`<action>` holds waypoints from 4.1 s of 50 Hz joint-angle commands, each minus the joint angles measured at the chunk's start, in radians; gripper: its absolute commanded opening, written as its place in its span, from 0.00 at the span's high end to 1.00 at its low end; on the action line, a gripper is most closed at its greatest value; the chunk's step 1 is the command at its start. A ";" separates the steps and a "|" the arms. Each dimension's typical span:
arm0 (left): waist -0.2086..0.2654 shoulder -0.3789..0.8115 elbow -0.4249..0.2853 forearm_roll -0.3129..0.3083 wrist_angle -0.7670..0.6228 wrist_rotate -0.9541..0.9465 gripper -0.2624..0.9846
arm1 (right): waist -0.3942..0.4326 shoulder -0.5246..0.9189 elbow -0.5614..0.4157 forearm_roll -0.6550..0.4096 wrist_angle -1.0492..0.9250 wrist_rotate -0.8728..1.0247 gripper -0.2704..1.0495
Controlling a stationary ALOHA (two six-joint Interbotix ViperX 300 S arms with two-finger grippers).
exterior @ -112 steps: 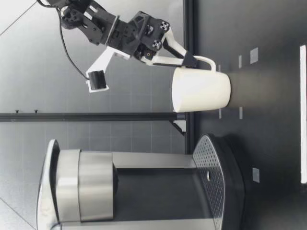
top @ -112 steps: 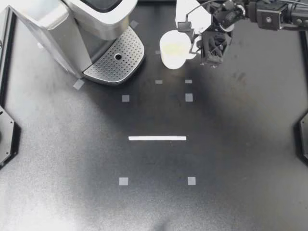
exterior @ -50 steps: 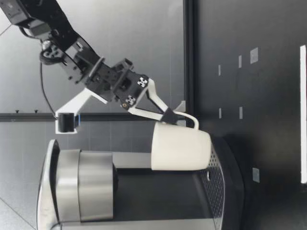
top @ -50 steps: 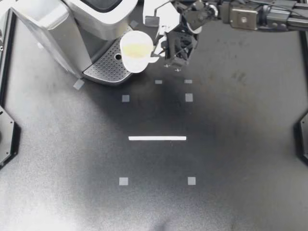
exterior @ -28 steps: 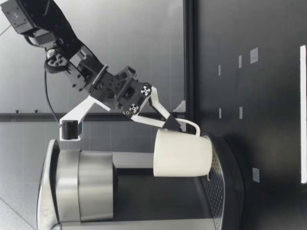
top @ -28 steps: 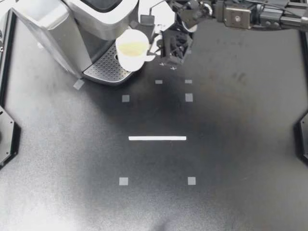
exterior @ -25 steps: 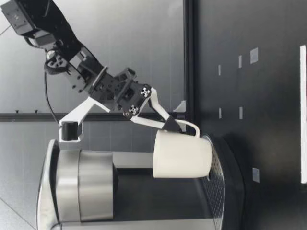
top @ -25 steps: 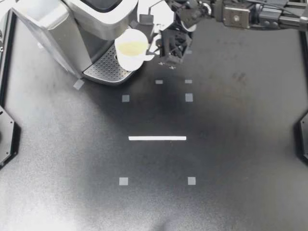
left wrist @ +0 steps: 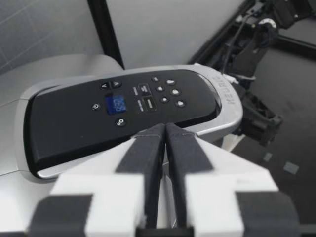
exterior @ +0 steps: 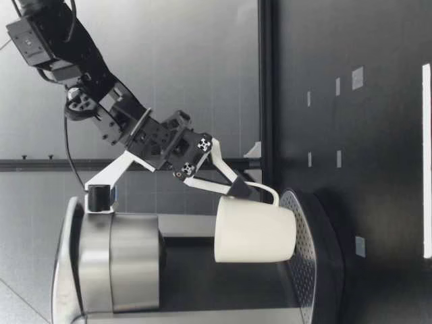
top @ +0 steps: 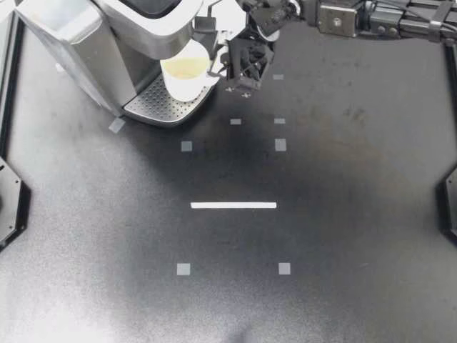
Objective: Place the coffee capsule inside the capsule container, then place the cup onto the center of the cup tray.
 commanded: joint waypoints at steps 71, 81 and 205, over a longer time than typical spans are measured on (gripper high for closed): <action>-0.002 0.008 -0.012 0.009 -0.060 -0.012 0.67 | -0.005 -0.183 0.149 0.000 -0.020 0.015 0.27; 0.023 0.060 -0.028 0.014 -0.110 -0.012 0.67 | -0.005 -0.270 0.247 0.006 -0.061 0.011 0.27; 0.221 0.621 -0.325 -0.199 0.187 0.216 0.67 | 0.161 -0.598 0.603 0.311 -0.476 0.000 0.29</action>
